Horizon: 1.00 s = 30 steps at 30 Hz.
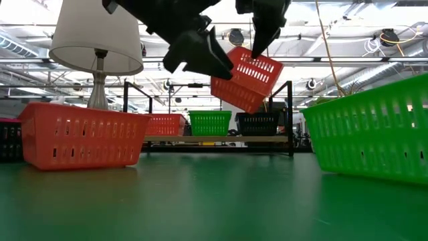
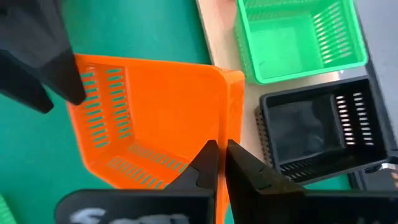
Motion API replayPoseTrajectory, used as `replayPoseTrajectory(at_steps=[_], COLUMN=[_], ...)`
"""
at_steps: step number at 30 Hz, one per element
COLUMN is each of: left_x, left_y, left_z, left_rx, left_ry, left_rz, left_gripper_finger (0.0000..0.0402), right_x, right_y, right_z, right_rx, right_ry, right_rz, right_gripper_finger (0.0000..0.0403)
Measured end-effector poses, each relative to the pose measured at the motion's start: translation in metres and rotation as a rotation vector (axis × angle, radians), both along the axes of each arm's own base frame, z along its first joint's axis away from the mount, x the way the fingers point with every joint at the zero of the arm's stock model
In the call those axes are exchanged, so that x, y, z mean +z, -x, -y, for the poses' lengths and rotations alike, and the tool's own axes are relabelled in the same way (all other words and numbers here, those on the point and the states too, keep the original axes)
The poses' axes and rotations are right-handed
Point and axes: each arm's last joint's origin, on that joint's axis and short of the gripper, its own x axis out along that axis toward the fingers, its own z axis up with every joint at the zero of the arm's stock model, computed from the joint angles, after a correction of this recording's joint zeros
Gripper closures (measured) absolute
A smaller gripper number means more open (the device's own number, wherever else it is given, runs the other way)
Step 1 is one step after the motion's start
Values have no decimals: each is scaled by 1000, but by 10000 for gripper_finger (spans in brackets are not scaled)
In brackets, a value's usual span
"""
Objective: Stack baskets on shelf by color
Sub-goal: Stack the right orange bin on the orange bin on the shelf
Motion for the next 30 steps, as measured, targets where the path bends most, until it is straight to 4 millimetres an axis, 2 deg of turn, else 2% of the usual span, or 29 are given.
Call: replayPoseTrajectory(at_steps=[10,20,23,26,30], left_x=[-4,-7,-8,-8,-10], left_y=[3,5,7,7,9], left_z=[1,1,1,4,6], left_rx=[-30,-73,-73,-72,-71], left_ry=[-38,-103,-105,-115,-131], left_rz=[-66,-130,-147,-147,-165], left_gripper_finger=[182,279,296,295,270], right_x=[0,0,0,0,0], right_y=[0,-1,-1,-1,-1], right_z=[-1,-3,-3,-3,-3], right_rx=[-11,-7,-2,-13,-17], right_ry=[-45,-113,-132,-138,-141], right_rz=[12,24,27,28,30], right_gripper_finger=[394,394,394,394,394])
